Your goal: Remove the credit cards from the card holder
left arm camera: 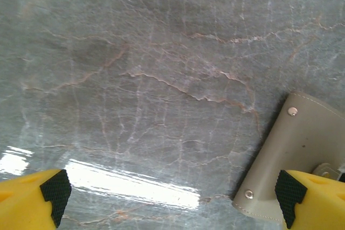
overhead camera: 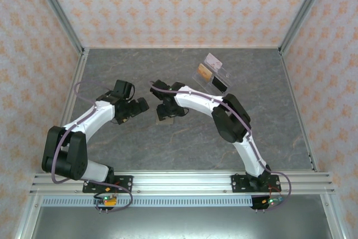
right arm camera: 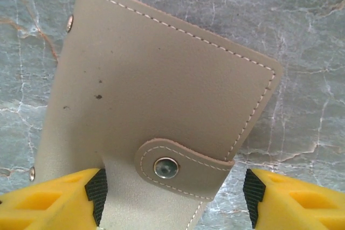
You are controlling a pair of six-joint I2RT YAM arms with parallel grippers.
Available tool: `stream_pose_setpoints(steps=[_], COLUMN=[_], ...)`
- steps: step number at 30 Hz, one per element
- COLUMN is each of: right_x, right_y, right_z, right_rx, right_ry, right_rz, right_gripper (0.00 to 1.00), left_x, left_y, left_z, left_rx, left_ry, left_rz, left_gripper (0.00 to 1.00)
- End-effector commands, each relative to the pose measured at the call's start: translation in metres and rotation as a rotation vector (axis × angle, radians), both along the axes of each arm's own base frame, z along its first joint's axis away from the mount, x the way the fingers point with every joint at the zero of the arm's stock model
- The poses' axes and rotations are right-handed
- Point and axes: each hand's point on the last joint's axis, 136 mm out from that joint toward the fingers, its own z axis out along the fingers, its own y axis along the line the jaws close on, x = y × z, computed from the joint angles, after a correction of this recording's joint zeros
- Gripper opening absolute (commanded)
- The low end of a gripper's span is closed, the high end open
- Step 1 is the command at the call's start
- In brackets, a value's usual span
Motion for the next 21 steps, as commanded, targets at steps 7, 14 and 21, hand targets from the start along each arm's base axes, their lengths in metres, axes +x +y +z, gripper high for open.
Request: stream_pose_setpoints(steps=[7,14,21], right_x=[-0.008,0.003,0.016], right_y=[-0.04,-0.025,-0.055], right_z=[0.011,0.04,0.024], right_rx=[-0.007,0.208,0.158], right_ry=[0.043,0.017,0.015], right_rz=[0.125,-0.057,-0.203], right_gripper=[0.68,0.65,0.47], left_x=[0.005,0.011,0.018], left_y=[-0.033,-0.056,-0.091], left_z=[0.0,-0.002,-0.008], left_rx=[-0.189,-0.292,-0.41], left_ry=[-0.033,-0.049,-0.042], left_rz=[-0.065,-0.082,-0.112], left_gripper=[0.95,0.84,0.65])
